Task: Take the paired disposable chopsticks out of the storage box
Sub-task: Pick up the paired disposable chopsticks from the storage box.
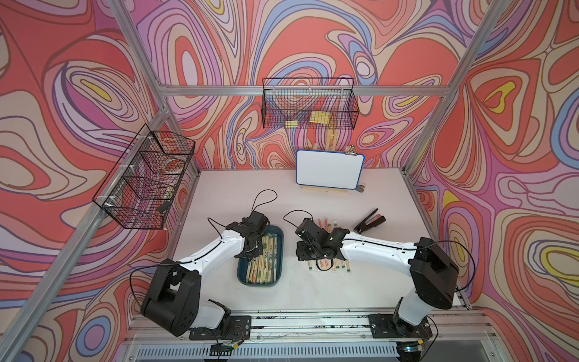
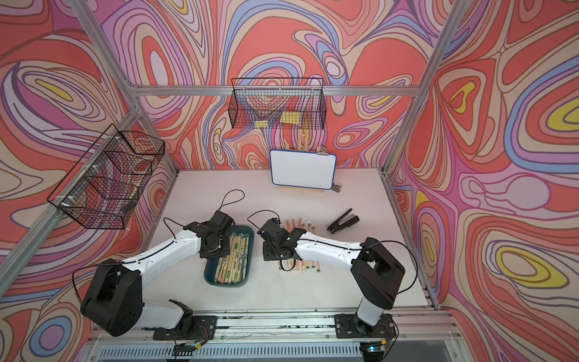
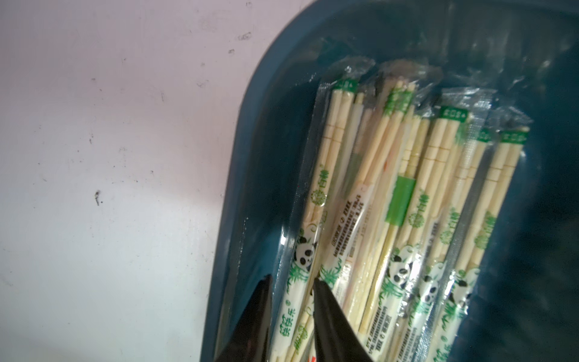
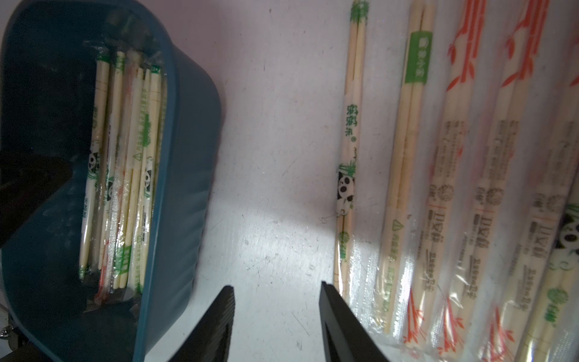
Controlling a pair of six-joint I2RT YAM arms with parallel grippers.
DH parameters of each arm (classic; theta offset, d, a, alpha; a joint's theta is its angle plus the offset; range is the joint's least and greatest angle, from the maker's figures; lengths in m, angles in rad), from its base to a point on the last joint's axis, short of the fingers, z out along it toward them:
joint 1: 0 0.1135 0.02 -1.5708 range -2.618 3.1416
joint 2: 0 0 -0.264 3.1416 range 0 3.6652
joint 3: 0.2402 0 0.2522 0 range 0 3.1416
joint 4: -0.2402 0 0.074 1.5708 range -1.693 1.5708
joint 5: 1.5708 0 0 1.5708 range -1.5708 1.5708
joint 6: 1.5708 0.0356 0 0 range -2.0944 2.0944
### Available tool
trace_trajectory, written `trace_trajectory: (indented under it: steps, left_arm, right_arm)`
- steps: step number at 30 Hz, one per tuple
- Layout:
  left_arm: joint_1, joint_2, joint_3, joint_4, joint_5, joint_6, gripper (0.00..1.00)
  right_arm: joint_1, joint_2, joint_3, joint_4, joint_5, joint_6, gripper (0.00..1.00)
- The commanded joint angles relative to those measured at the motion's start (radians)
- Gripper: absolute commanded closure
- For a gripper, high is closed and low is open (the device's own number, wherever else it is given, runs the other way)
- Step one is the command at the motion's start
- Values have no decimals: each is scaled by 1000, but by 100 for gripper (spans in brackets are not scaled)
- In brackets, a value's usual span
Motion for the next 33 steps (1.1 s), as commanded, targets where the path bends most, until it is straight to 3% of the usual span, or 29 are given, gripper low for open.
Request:
trace_trajectory:
  steps: [1,12,24,30,33]
  left_arm:
    - [-3,21,-18,13,-18,7,72]
    - [-5,78,-41,54,-5,4,74]
    - [-5,102,-56,88,22,0,86]
    - [-7,99,-54,88,31,0,99]
    - [-6,90,-46,75,30,3,100]
  right_arm:
    - [-6,-28,-14,7,4,6,51]
    - [-10,-33,-18,7,4,2,50]
    - [-13,-37,-17,2,6,2,50]
    - [-14,-34,-11,1,6,-1,51]
    - [-13,-32,-9,1,5,-4,50]
